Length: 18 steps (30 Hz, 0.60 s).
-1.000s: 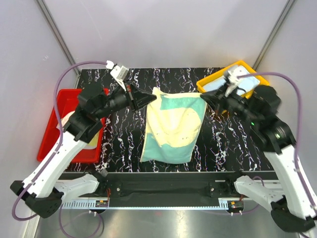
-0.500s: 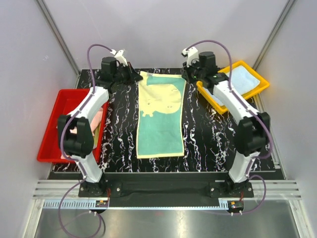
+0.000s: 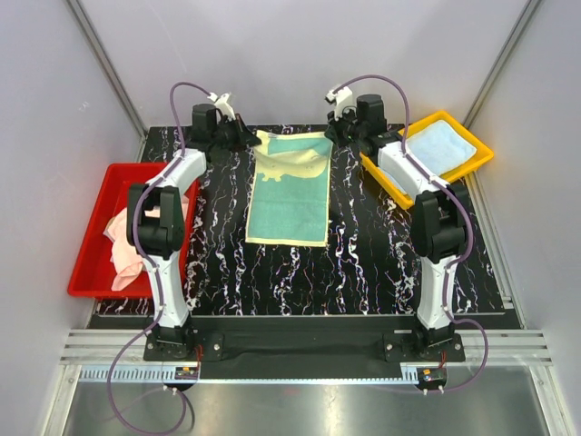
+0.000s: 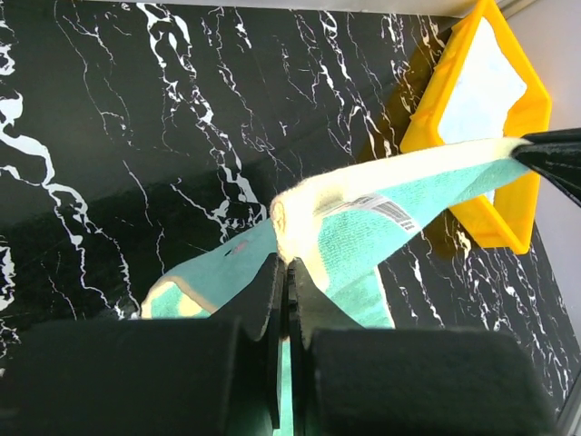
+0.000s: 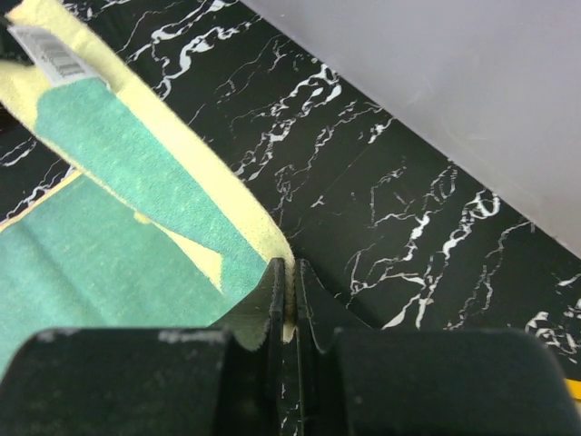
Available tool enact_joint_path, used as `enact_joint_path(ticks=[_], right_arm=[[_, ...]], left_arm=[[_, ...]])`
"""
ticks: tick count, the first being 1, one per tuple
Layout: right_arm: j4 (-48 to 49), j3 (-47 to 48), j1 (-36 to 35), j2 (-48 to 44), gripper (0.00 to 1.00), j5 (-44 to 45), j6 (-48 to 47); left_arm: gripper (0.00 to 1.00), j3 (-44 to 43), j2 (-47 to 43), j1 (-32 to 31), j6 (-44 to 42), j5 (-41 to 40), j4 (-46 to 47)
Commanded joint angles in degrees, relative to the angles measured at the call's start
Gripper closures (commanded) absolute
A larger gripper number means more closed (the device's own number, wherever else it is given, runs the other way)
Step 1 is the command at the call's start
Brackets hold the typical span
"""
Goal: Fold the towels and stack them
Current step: Fold the towel
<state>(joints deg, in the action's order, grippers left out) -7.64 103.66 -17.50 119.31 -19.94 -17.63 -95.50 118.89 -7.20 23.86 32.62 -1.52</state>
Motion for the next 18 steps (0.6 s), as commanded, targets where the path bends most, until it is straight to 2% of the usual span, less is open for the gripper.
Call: enact_joint_path(ticks=[1, 7, 18], right_arm=[[2.55, -2.23, 0.09, -2.41, 1.0, -3.26, -0.65], [1.31, -9.07, 0.09, -6.89, 1.0, -5.8, 2.33], [0.17, -23.48, -2.89, -13.48, 1.0, -6.87, 6.54]], left_arm=[[1.0, -1.1, -0.76, 0.96, -2.94, 1.74, 3.63], [0.94, 5.41, -4.28, 1.05, -4.43, 2.97, 3.72], [0.93, 20.07, -11.3, 0.96, -6.45, 4.2, 2.66]])
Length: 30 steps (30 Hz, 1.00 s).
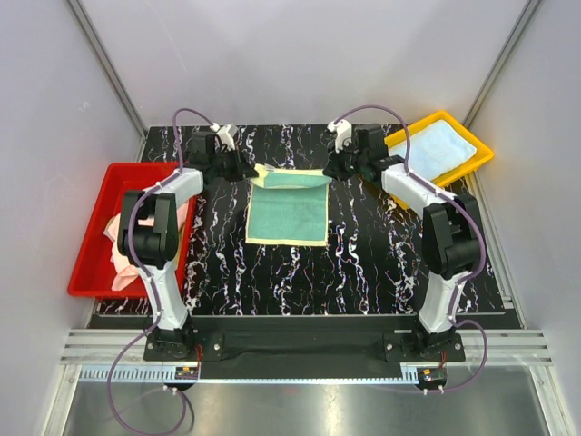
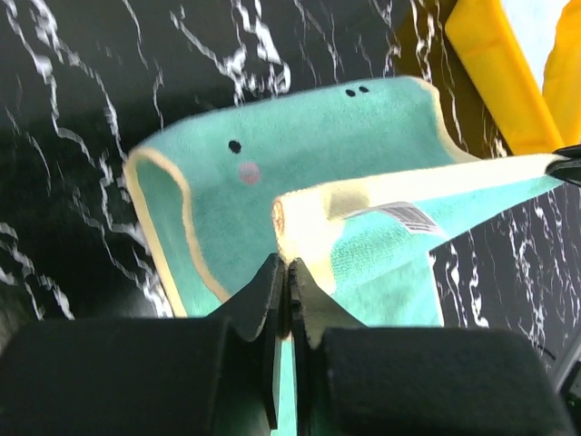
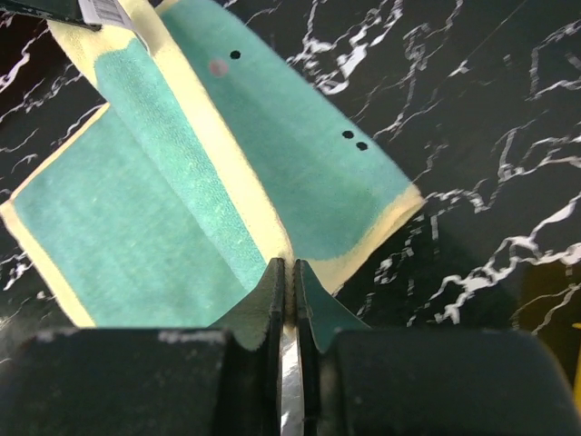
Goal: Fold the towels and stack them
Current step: Fold the towel
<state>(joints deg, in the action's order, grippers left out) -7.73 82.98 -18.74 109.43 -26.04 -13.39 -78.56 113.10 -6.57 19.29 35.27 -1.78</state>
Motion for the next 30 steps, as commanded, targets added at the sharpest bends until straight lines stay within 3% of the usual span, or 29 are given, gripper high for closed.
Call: enact_joint_path(ticks=[1, 8, 10, 16, 18, 21, 24, 30], right_arm=[[0.78, -4.04, -2.87, -3.95, 1.0, -0.24, 2.49], [3.86, -12.57, -5.07, -6.24, 1.0, 1.7, 5.39], [2.98, -13.37, -5.16, -6.24, 1.0, 1.43, 5.57], [3.77, -18.38, -6.31, -7.56, 1.0, 0.29, 6.18], [3.16, -18.99, -6.57, -7.65, 1.0, 0.11, 6.01], [3.07, -19.61, -6.75, -7.82, 1.0, 0.64, 5.74], [2.89, -19.61, -6.83, -7.91, 1.0, 0.82, 5.65], [2.89, -19.26, -6.83, -7.83, 1.0, 0.73, 5.48]], left_arm=[[0.92, 4.37, -5.87, 0.24, -1.8, 1.12, 3.1], [0.91, 11.23, -8.24, -0.9, -1.62, -2.92, 2.13], [0.81, 14.56, -10.26, -0.9, -1.1, -5.46, 2.39], [0.68, 19.5, -17.91, -1.17, 3.82, -17.48, 1.96], [0.66, 20.12, -19.32, -1.43, 6.72, -16.12, 1.25], [0.6, 16.89, -17.31, -2.48, 9.8, -17.78, -2.69], [0.57, 11.7, -12.57, -2.75, 10.95, -14.27, -5.43], [0.55, 2.99, -3.34, -3.28, 4.36, -6.37, -6.65]])
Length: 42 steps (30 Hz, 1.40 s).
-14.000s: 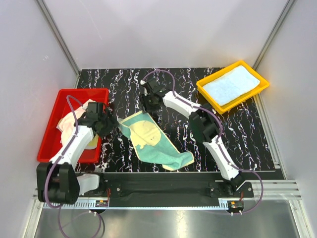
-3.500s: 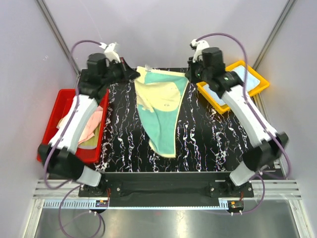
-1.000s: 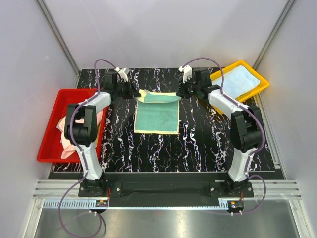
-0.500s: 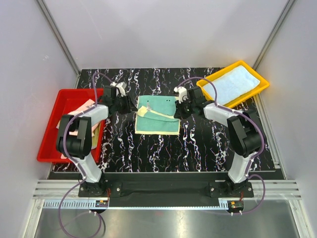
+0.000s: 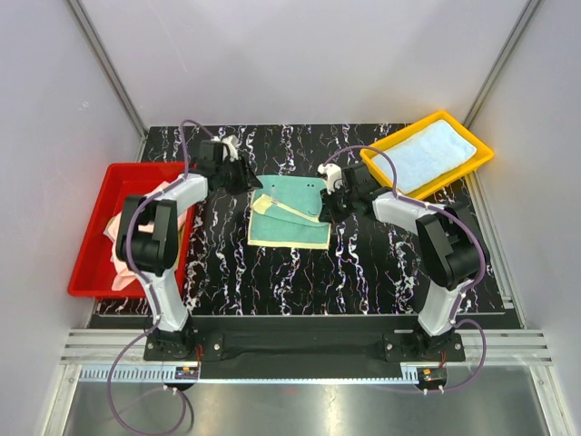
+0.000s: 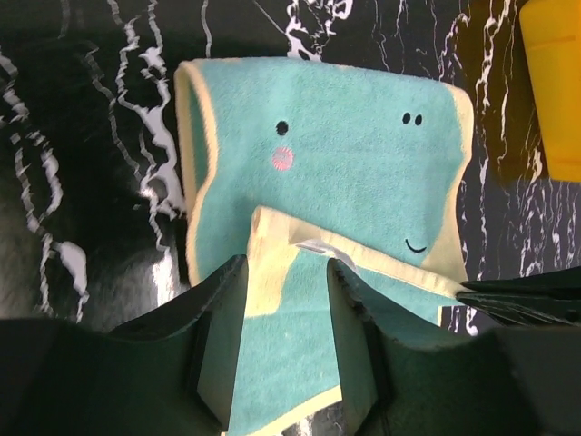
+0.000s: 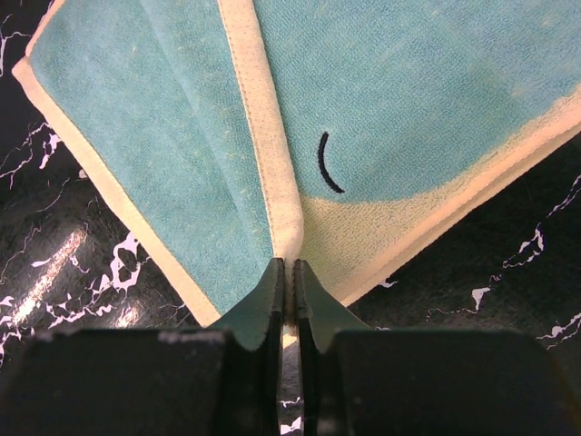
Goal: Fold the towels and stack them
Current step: Fold the towel
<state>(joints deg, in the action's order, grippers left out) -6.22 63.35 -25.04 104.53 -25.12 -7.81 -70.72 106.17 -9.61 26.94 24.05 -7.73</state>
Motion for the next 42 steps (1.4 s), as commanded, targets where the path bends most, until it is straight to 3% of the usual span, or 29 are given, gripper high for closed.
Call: enact_joint_path(ticks=[1, 4, 11, 21, 28, 34, 39, 42], right_arm=[[1.21, 0.46, -0.54, -2.76, 1.0, -0.19, -0.18], [1.03, 0.28, -0.54, -2.84, 1.0, -0.19, -0.53], [1.3, 0.19, -0.54, -2.58, 1.0, 0.25, -0.89], [1.47, -0.6, -0.54, -3.19, 1.0, 1.13, -0.89], [1.3, -0.78, -0.54, -4.07, 1.0, 1.48, -0.62], [0.06, -2.34, -0.54, -5.21, 0.88, -0.27, 1.39], [0.42, -3.76, -0.54, -7.32, 0.79, -0.54, 2.36], [-0.72, -4.02, -0.54, -8.2, 0.75, -0.89, 2.54]], left_arm=[[0.55, -7.22, 5.0, -0.32, -3.73, 5.38, -1.84], [0.56, -12.75, 10.45, -0.24, -5.93, 6.79, -5.88], [0.57, -11.82, 12.92, -0.76, -7.51, 11.19, -4.05], [0.58, -3.92, 8.97, -0.76, -7.69, 19.18, -0.1], [0.59, 4.7, -0.16, -0.76, -6.29, 16.38, 4.98], [0.59, 12.17, -7.46, -1.46, -3.21, 15.5, 9.46], [0.6, 15.6, -7.56, -2.17, -0.4, 18.48, 13.34], [0.6, 17.8, -9.22, -2.43, 0.66, 15.69, 13.53]])
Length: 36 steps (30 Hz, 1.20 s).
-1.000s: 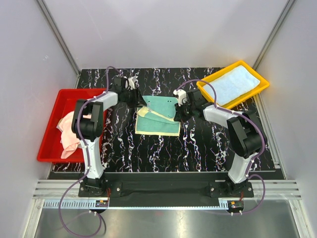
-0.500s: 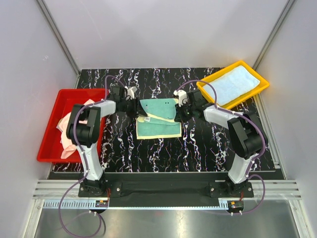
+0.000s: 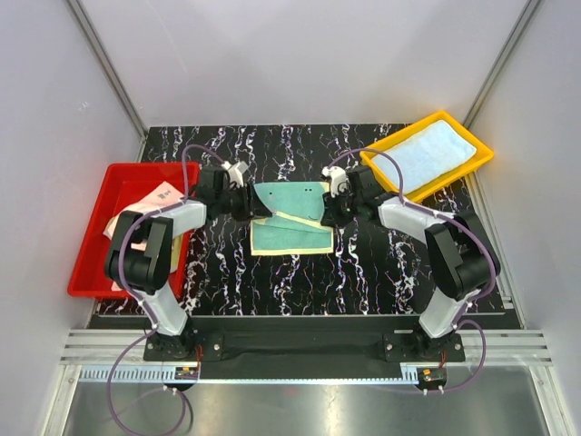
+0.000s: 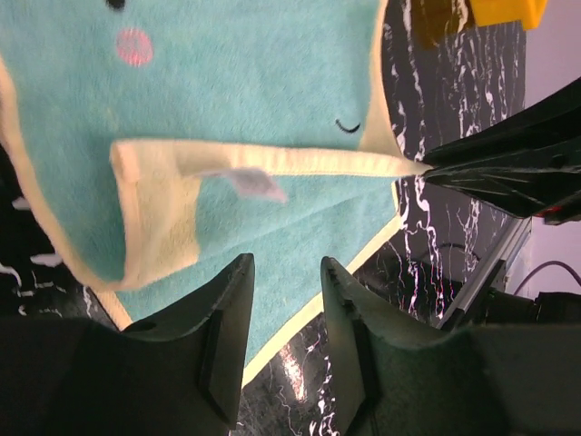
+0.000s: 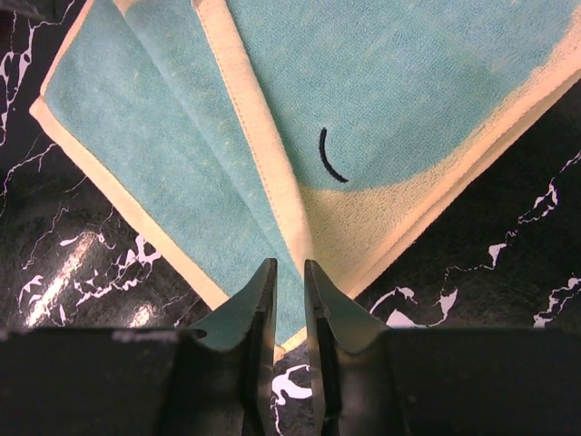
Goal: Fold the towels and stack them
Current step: Fold the towel
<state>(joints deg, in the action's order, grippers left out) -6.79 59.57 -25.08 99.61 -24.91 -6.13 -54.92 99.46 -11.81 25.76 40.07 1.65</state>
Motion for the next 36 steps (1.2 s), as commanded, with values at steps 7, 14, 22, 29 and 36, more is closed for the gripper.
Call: enact_joint_path(ticks=[7, 14, 22, 29, 36], right_arm=[[-0.24, -1.74, -0.49, -5.22, 0.72, -1.81, 1.47], [-2.86, 3.43, -0.5, -3.03, 0.73, 0.91, 3.23], [-1.3, 5.91, -0.5, -3.99, 0.74, -0.58, 5.25], [0.02, 4.77, -0.5, -3.81, 0.74, -1.37, 4.73], [0.37, 3.45, -0.41, -4.34, 0.74, -2.08, 4.64]], left_arm=[[0.57, 3.17, -8.92, -0.14, 3.15, -11.57, -1.01], [0.58, -12.89, 0.01, -0.05, 1.06, -17.05, -9.19], [0.73, -31.12, 16.44, 0.13, -6.59, -15.73, -22.82], [0.9, -31.3, 18.66, -0.49, -8.53, -14.94, -23.53], [0.99, -31.57, 20.95, -0.67, -9.5, -14.59, -24.32]])
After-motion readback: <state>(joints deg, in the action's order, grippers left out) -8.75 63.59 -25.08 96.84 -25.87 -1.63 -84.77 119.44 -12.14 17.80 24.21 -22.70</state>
